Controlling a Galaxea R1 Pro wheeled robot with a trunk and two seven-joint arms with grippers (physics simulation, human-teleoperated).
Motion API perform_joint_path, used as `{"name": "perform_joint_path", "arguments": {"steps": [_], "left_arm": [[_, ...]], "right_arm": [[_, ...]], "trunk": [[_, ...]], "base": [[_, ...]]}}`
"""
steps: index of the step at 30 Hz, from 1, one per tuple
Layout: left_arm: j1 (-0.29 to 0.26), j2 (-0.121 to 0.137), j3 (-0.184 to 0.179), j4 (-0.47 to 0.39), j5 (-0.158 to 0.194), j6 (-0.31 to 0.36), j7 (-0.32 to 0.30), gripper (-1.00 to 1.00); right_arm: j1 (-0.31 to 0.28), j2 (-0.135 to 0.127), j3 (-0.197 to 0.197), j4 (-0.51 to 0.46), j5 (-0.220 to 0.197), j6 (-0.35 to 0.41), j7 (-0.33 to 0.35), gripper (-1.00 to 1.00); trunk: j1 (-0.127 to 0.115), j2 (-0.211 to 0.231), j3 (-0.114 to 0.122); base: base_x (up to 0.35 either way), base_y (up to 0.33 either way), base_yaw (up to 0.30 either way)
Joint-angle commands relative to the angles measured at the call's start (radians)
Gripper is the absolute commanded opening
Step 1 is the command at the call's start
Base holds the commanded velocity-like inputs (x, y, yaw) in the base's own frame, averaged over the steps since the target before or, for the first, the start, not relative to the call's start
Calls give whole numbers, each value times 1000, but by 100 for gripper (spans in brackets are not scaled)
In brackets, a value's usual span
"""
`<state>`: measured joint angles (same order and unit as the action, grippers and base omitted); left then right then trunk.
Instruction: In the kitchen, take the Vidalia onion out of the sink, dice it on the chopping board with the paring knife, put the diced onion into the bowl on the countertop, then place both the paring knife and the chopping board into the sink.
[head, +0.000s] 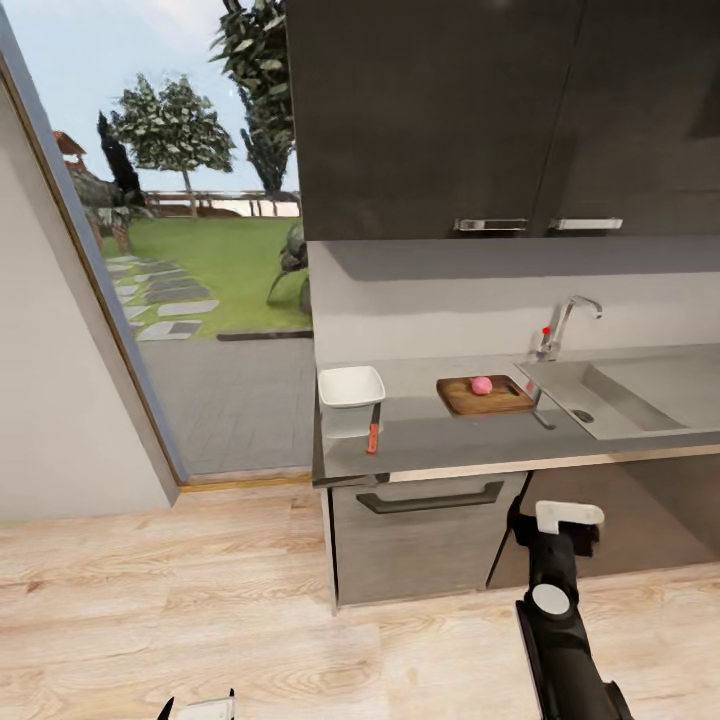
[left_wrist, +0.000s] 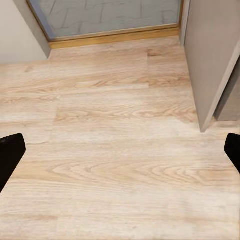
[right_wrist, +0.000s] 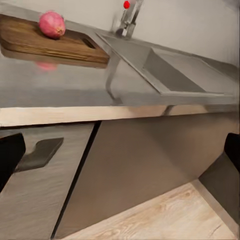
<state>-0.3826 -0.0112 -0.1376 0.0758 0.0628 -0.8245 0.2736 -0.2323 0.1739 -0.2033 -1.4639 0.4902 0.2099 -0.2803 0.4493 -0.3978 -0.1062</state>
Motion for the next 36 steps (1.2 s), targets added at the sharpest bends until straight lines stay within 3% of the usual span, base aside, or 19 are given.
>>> {"name": "perform_joint_path", "arguments": {"steps": [1,6,12,14,16,19,22,24,27,28,29,34,36], "left_arm": [[-2,-1,-8,4,6,-5,3,100],[-1,-1,-9,4,6,-5,3,100],[-1,-1,-8,4,6,-5,3,100],[-1,-1,-8,4,6,-5,3,100],[-2,-1,-9,4,6,-5,3,100],[-2,-1,-9,4,6,-3,3,100],[-2,-1,-9,4,6,7,2,100],[-2,-1,-9,4,6,17,2,100],[-1,-1,-9,3,6,23,1,100],[-1,-1,-9,3,6,24,1,100],[-1,-1,-8,3,6,25,1,100],[-2,0,-8,2,6,26,1,100],[-2,-1,-8,2,6,26,1,100]], "right_arm": [[-1,1,20,-37,9,43,-1,100],[-6,1,80,-113,6,130,-15,100],[-38,1,173,-131,5,165,-113,100],[-80,1,195,-132,4,201,-133,100],[-162,1,205,-131,-15,292,-139,100],[-267,1,246,-128,-69,374,-141,100],[-328,1,291,-126,-120,432,-141,100],[-372,1,314,-124,-180,479,-141,100],[-398,1,325,-115,-261,504,-141,100],[-406,1,328,-92,-323,510,-141,100],[-408,1,329,-79,-349,511,-140,100],[-412,1,331,-34,-434,511,-135,100],[-413,1,331,-32,-445,513,-134,100]], "trunk": [[1,-2,-2],[1,-2,-2],[1,-2,-2],[1,-2,-2],[1,-2,-2],[1,-2,-2],[1,-2,-2],[1,-2,-2],[1,-2,-2],[1,-2,-2],[1,-2,-2],[1,-2,-2],[1,-2,-2]], "base": [[0,0,0],[0,0,0],[0,0,0],[0,0,0],[0,0,0],[0,0,0],[0,0,0],[0,0,0],[3,17,0],[87,145,0],[115,182,0],[149,226,0],[164,246,0]]}}
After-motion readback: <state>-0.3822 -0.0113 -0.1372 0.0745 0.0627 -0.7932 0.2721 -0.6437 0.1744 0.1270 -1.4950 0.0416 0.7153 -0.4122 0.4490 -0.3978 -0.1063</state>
